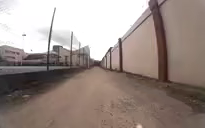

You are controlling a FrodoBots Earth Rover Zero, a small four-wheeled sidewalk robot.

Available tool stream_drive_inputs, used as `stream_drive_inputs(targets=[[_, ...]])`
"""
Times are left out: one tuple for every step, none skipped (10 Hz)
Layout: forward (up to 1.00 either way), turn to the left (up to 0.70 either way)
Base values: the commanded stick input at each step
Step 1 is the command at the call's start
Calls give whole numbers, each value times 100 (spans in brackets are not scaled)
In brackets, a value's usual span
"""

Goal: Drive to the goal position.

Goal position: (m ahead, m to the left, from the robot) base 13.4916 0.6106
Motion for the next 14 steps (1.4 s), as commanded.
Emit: stream_drive_inputs(targets=[[30, 0], [30, 0], [30, 0], [30, 0], [30, 0], [30, 0], [30, 0], [30, 0], [30, 0], [30, 0], [30, 0], [30, 0], [30, 0], [30, 0]])
